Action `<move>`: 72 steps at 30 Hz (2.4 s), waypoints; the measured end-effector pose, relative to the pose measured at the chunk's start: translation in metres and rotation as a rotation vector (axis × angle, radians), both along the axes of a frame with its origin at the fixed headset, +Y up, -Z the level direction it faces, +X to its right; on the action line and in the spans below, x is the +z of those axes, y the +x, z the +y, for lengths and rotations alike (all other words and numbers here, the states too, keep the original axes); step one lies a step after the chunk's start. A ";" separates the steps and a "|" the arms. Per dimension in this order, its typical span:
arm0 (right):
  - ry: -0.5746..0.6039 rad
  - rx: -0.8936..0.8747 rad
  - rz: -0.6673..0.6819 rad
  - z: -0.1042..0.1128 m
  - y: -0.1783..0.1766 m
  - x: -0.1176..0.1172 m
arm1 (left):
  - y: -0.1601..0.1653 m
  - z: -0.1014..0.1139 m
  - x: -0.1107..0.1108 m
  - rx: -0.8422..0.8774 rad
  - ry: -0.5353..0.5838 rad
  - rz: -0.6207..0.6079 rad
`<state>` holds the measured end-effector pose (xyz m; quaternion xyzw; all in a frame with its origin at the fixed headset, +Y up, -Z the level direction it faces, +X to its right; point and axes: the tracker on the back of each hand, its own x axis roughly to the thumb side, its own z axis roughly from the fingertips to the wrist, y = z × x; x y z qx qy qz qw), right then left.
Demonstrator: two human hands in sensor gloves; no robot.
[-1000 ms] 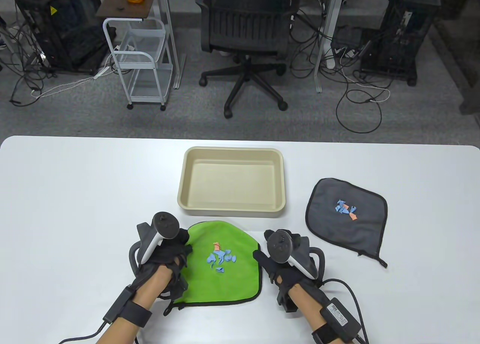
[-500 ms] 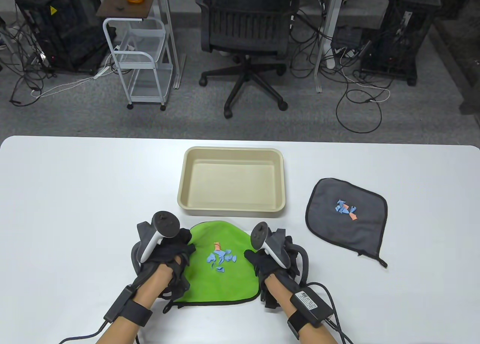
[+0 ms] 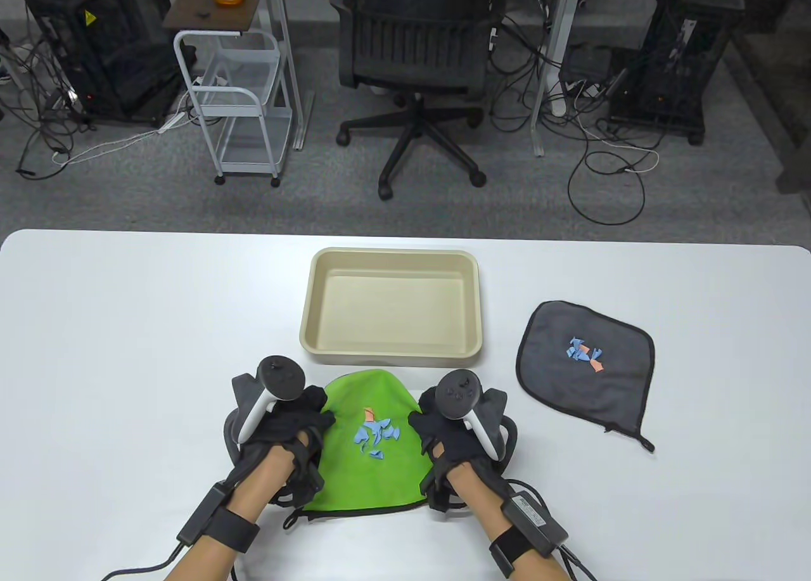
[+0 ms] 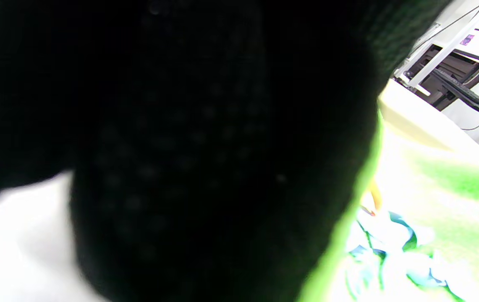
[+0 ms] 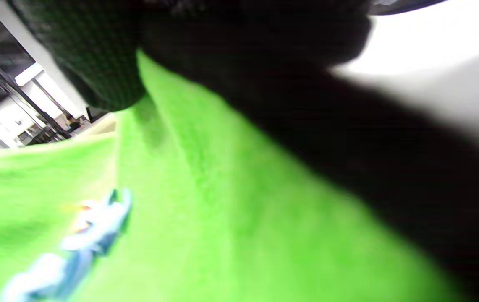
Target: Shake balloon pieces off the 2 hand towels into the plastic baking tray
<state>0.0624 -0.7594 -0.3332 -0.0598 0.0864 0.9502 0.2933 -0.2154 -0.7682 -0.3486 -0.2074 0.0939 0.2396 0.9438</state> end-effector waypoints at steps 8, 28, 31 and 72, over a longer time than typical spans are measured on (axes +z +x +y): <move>0.056 -0.072 0.042 0.034 -0.009 0.007 | 0.012 0.023 0.007 0.006 -0.008 -0.017; -0.098 -0.302 -0.100 0.111 0.006 -0.070 | 0.033 0.120 -0.070 0.138 -0.034 0.057; -0.081 -0.356 -0.153 0.116 0.012 -0.091 | 0.035 0.124 -0.093 0.208 -0.026 0.088; 0.548 -0.358 -0.131 0.070 0.018 -0.110 | 0.042 0.091 -0.119 0.438 0.429 0.071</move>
